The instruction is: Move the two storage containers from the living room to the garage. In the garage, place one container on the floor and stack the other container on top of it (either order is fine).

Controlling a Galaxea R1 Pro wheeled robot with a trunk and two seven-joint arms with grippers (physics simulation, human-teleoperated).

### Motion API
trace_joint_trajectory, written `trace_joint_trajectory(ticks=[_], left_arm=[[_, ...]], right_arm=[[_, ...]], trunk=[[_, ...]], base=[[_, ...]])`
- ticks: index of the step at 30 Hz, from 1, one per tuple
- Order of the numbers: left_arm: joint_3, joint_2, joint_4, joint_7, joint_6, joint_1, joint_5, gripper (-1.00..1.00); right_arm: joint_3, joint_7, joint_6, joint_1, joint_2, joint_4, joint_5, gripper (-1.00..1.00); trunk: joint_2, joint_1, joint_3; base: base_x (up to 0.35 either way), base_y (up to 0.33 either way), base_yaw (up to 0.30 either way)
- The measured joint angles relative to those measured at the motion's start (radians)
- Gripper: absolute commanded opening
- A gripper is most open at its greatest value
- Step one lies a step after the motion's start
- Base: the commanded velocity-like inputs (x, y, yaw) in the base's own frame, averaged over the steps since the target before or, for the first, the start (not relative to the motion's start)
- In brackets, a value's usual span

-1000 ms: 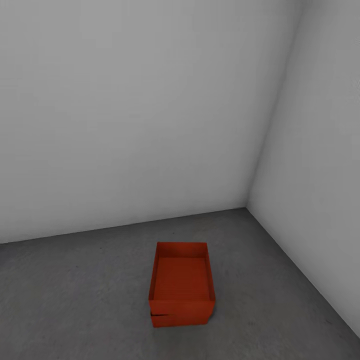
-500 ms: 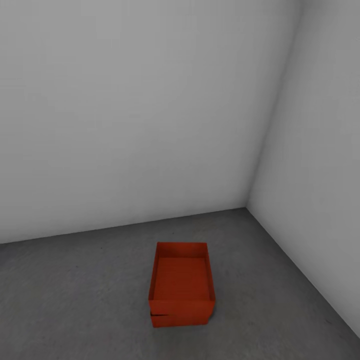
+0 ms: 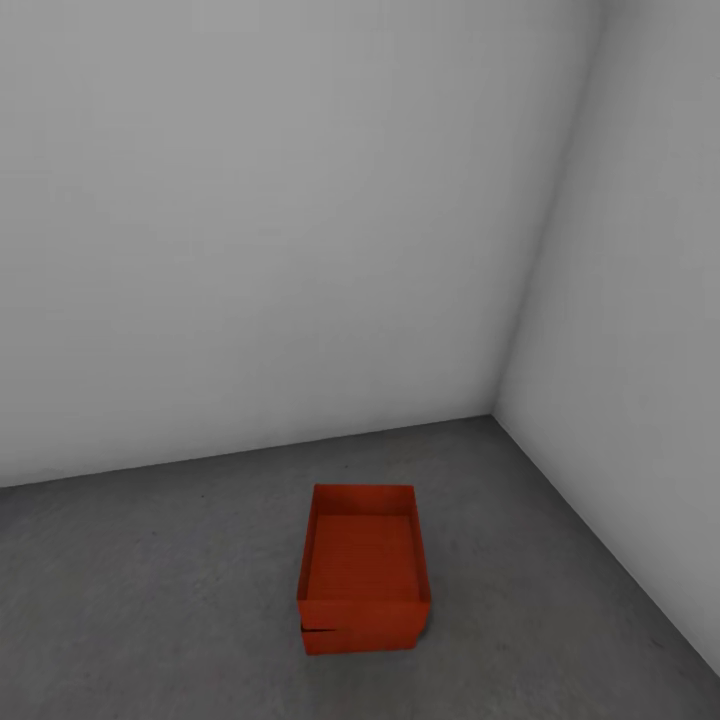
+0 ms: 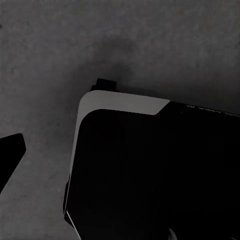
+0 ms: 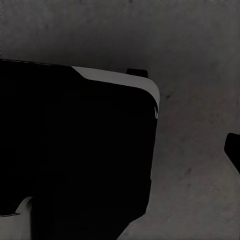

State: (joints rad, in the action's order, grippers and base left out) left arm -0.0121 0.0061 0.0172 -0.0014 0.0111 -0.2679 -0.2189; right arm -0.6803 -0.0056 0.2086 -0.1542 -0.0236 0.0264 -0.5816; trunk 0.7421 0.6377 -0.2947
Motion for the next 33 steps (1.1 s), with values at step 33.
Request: trace_joint_trajectory(ticks=[33], left_arm=[[0.000, 0.000, 0.000, 0.000, 0.000, 0.000, 0.000, 1.00]], right_arm=[[0.000, 0.000, 0.000, 0.000, 0.000, 0.000, -0.002, 1.00]], trunk=[[0.000, 0.000, 0.000]], base=[[0.000, 0.000, 0.000]])
